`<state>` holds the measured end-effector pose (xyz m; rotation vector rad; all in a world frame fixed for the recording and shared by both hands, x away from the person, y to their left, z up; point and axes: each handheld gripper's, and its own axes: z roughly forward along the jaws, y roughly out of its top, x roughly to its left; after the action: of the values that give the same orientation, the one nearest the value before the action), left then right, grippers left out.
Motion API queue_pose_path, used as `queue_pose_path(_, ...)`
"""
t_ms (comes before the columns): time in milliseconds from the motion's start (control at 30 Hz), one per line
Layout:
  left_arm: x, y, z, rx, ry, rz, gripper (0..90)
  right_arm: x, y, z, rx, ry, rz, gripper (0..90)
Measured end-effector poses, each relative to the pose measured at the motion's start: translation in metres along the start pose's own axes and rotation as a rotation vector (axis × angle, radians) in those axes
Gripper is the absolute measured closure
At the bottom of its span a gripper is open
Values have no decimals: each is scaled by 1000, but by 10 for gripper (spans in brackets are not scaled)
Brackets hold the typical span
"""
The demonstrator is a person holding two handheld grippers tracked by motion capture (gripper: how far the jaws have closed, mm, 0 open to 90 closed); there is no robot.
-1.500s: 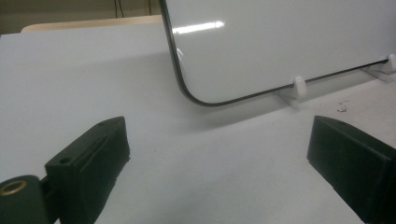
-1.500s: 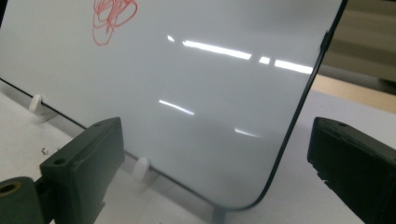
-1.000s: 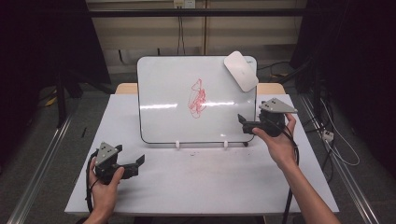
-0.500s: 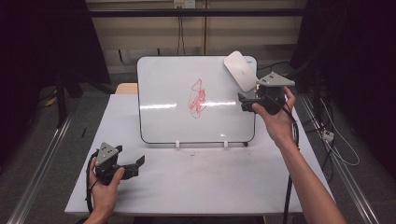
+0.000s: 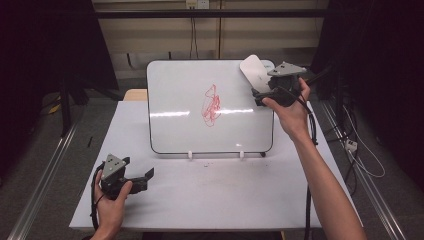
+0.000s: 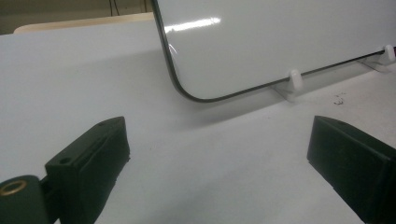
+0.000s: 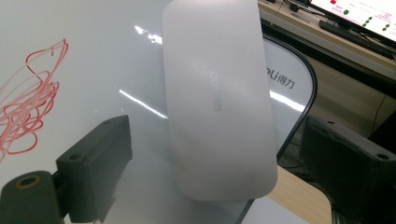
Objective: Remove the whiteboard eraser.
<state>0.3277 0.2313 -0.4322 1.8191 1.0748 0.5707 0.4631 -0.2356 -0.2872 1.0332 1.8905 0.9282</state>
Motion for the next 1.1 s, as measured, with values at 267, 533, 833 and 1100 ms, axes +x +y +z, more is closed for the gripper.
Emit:
queue_pose_path(267, 0, -1, 0, -5, -7, -6, 55, 4, 13, 14, 10, -42, -60, 141)
queue_pose_path(533, 1, -2, -2, -8, -6, -11, 55, 7, 22, 28, 26, -85, -120, 203)
queue_pose_path(833, 1, -1, -2, -6, -9, -8, 55, 11, 19, 35, 51, -99, -147, 249)
queue_pose_path(1100, 1, -1, -3, -7, -8, -8, 55, 13, 19, 35, 63, -98, -152, 273)
